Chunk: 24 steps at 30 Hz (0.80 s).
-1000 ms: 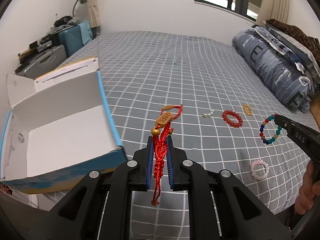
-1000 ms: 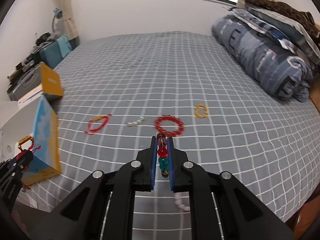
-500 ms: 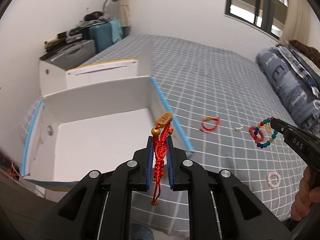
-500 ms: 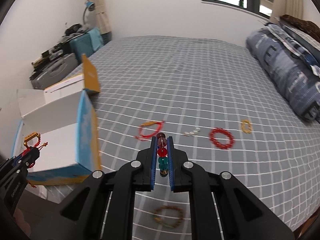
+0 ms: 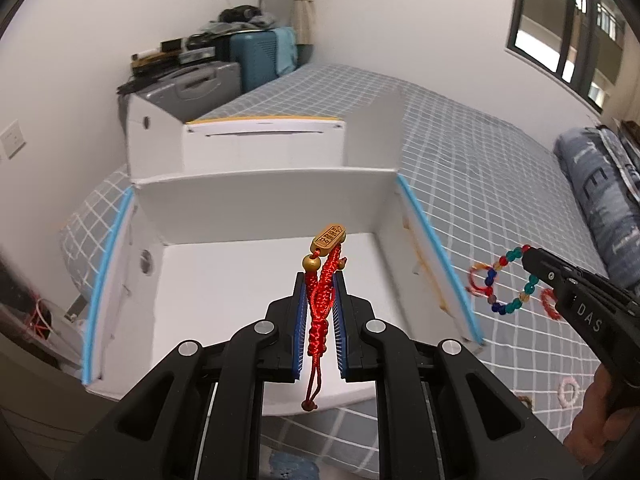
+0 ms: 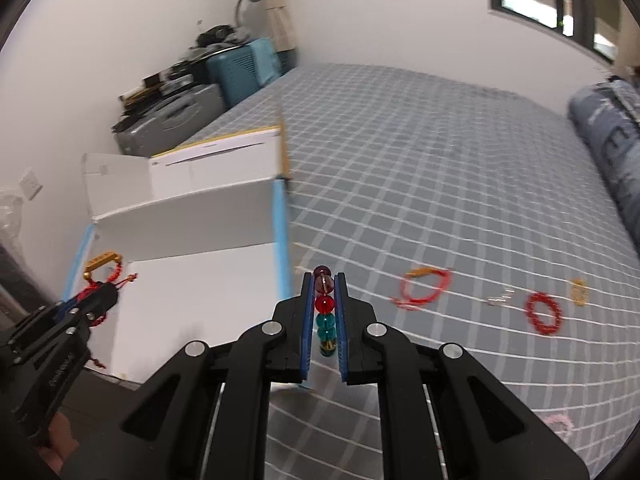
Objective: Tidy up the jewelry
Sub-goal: 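Carry both held bracelets over the open white box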
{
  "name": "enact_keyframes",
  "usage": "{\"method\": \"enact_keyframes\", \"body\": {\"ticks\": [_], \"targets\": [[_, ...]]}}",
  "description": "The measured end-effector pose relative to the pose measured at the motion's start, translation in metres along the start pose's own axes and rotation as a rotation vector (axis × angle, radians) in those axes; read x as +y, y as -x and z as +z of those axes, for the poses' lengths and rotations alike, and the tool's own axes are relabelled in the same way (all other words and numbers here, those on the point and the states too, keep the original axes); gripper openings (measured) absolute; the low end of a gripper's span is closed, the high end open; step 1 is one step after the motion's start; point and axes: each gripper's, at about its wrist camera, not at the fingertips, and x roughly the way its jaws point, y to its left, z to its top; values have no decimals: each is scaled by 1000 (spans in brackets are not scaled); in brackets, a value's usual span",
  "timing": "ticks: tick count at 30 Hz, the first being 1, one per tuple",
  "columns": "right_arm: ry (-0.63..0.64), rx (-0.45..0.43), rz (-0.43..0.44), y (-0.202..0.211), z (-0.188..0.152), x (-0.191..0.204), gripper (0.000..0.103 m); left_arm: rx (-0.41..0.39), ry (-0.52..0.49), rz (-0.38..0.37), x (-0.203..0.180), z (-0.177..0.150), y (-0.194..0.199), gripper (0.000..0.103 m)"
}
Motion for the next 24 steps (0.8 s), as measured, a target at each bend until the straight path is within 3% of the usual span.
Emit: {"method": "enact_keyframes", "body": {"ticks": [13, 24], "targets": [[108, 23, 107, -49, 13, 92, 9, 28, 64, 89, 69, 9, -18, 12], [141, 140, 83, -109, -3, 114, 9, 136, 80, 114, 92, -3, -62, 12]]}}
